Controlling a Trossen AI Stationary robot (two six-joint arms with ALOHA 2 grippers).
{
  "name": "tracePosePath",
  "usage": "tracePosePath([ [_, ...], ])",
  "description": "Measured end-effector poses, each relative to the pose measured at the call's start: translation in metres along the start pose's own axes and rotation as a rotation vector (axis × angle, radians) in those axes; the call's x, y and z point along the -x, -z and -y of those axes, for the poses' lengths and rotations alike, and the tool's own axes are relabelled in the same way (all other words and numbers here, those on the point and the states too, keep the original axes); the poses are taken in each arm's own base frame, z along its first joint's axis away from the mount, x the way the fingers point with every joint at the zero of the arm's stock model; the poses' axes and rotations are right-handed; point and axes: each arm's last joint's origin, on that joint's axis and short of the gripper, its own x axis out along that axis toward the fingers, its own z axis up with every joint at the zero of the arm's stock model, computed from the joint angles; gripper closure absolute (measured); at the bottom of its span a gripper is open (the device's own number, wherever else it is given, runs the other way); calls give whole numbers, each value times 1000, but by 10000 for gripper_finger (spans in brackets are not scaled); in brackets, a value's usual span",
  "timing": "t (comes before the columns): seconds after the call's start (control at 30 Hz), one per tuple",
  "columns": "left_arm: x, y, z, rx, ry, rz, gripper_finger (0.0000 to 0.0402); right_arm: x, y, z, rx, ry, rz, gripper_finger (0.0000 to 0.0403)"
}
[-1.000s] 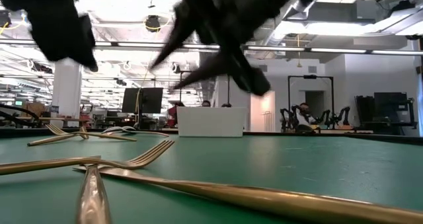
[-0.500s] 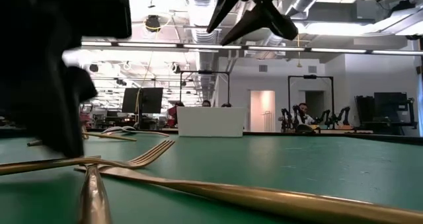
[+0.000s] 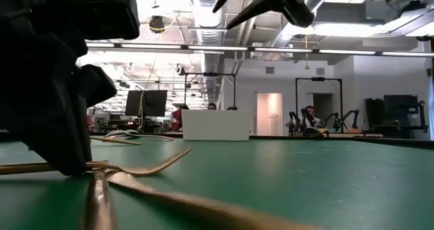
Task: Sort silverware by color (type)
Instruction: Put the gold fork into the transparent bin
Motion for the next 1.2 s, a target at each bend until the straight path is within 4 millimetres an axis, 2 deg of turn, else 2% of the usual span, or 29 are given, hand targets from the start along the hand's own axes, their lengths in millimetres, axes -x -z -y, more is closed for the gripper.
tracePosePath([
  [0.1,4,-6,-6,-19,24,-23,398,4,5,-4,-41,-26,17,246],
  [0.23,23,-15,-18,-30,18,-20,400,12,14,-8,-76,-48,86,246],
  [0.3,41,-28,-24,-6,15,53,400,19,20,-8,-116,-43,149,245],
  [0.43,82,-49,-47,65,-41,170,401,49,25,-6,-175,-43,267,234],
  [0.53,111,-63,-63,113,-36,287,401,65,26,-4,-190,-57,278,219],
  [0.63,142,-79,-77,168,-6,438,401,68,26,-9,-194,-95,268,199],
  [0.83,182,-102,-91,249,94,708,401,65,16,-30,-180,-230,310,171],
  [1.03,198,-116,-92,256,210,858,401,59,-1,-38,-123,-265,380,174],
  [1.2,201,-120,-92,274,262,888,401,57,-10,-43,-82,-295,404,194],
])
